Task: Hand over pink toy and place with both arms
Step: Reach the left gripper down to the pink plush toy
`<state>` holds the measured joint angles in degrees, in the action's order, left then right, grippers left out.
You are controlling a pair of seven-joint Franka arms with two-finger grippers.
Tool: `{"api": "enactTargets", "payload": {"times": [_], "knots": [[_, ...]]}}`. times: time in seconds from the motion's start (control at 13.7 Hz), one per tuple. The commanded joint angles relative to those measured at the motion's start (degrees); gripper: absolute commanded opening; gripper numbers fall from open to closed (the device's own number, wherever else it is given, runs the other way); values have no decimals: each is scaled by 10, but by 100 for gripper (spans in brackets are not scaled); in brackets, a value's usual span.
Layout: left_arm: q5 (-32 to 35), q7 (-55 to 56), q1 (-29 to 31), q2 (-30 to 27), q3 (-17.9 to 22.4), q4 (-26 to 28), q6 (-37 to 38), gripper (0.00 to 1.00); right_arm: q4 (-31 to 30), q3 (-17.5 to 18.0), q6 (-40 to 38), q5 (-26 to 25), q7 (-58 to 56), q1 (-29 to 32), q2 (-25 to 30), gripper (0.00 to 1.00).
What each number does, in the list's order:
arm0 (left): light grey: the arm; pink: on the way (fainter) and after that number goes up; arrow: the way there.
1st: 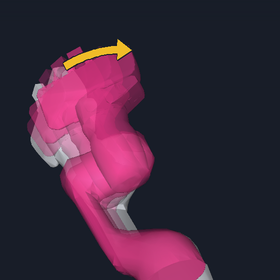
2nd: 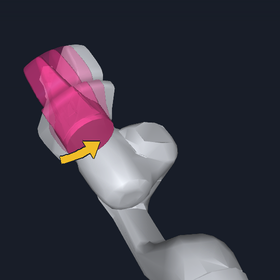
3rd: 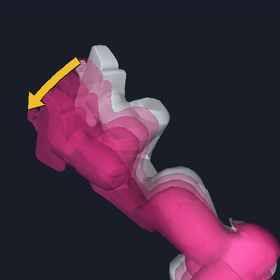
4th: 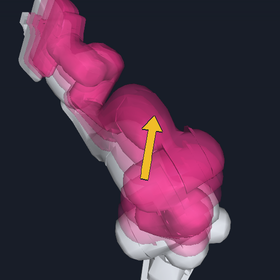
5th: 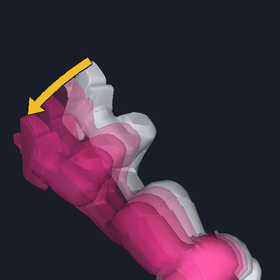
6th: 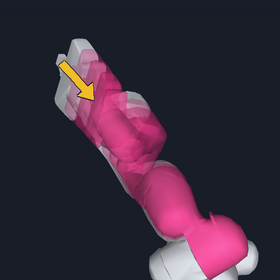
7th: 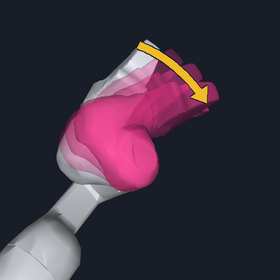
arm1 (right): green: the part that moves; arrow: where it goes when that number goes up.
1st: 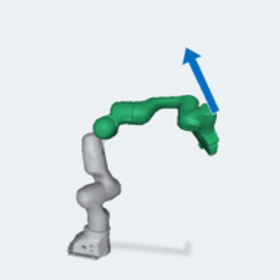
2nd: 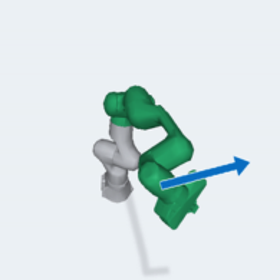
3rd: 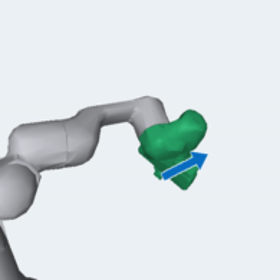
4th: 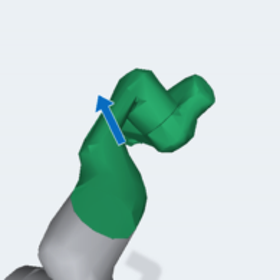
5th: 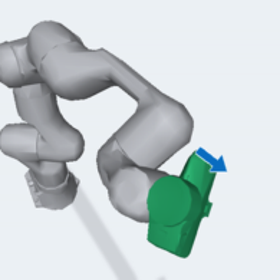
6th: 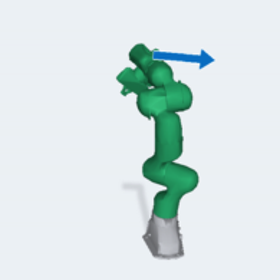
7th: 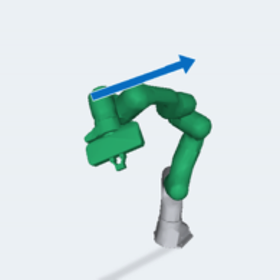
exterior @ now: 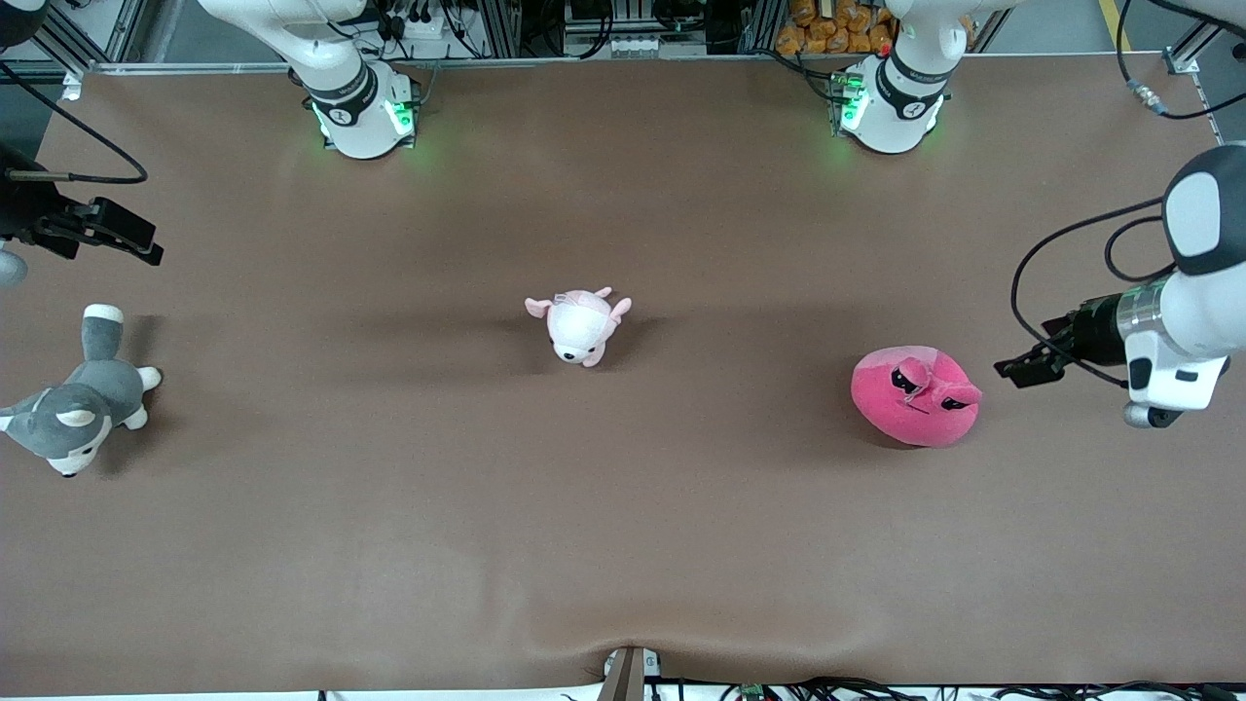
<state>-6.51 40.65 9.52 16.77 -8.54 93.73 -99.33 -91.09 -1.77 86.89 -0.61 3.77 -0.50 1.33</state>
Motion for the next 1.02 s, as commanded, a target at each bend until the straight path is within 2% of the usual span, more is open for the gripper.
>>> {"api": "enactTargets", "payload": {"times": [0.0, 0.36, 0.8, 0.95], "knots": [[-37, 72, 12, 41, 0, -39, 6, 100, -10, 1, 4, 10, -7, 4, 13, 100], [-129, 173, 29, 70, 1, -31, 25, 100, -10, 1, 2, 10, -7, 4, 13, 100], [-136, 175, 32, 109, 0, -35, 20, 100, -10, 1, 2, 10, -7, 4, 13, 100], [-157, 175, 33, 117, 1, -35, 20, 100, -10, 1, 1, 10, -7, 4, 13, 100]]}}
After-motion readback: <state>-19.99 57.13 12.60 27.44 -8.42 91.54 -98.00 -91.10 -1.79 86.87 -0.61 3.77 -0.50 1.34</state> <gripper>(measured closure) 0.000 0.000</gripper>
